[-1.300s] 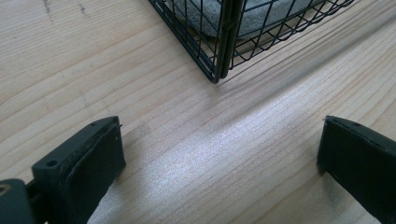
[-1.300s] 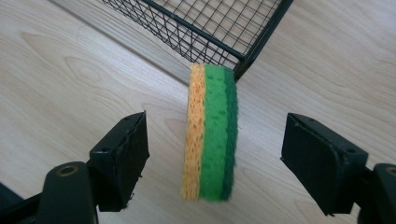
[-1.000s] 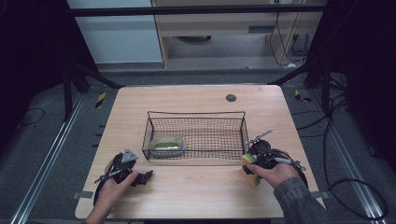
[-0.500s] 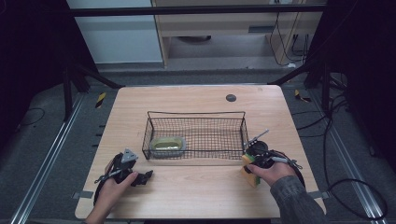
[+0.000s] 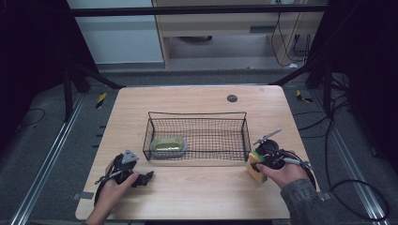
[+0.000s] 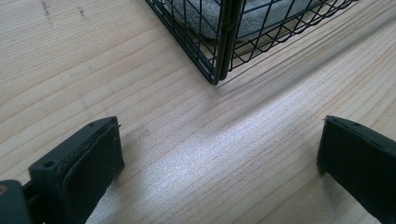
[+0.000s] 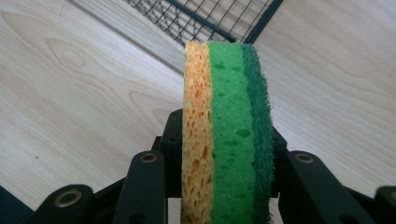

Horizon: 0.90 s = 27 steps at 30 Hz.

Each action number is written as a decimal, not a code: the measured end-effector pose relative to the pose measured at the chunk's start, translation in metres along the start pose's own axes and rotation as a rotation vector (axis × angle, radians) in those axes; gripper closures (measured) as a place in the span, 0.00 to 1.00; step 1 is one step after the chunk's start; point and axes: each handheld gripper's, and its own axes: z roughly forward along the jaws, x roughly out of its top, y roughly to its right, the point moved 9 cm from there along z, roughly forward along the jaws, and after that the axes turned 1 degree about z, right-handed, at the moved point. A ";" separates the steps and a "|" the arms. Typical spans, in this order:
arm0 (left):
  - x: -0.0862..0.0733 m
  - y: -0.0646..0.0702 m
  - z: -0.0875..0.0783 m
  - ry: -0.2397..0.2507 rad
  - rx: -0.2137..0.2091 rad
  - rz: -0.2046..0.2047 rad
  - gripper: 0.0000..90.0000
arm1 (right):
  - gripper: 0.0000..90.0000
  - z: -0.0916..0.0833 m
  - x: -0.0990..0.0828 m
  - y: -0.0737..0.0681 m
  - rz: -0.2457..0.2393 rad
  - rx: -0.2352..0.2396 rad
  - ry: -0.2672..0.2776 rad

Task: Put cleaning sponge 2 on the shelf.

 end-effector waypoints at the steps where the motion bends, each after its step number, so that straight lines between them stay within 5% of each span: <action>1: 0.000 0.000 0.000 0.001 0.000 0.000 0.00 | 0.71 -0.001 0.001 0.002 0.001 -0.002 0.007; 14: -0.001 -0.001 0.000 0.032 -0.007 0.014 0.00 | 0.71 -0.018 0.010 0.029 -0.006 -0.037 0.082; 27: -0.001 -0.001 0.000 0.032 -0.012 0.014 0.00 | 0.71 -0.042 0.042 0.054 -0.030 -0.096 0.158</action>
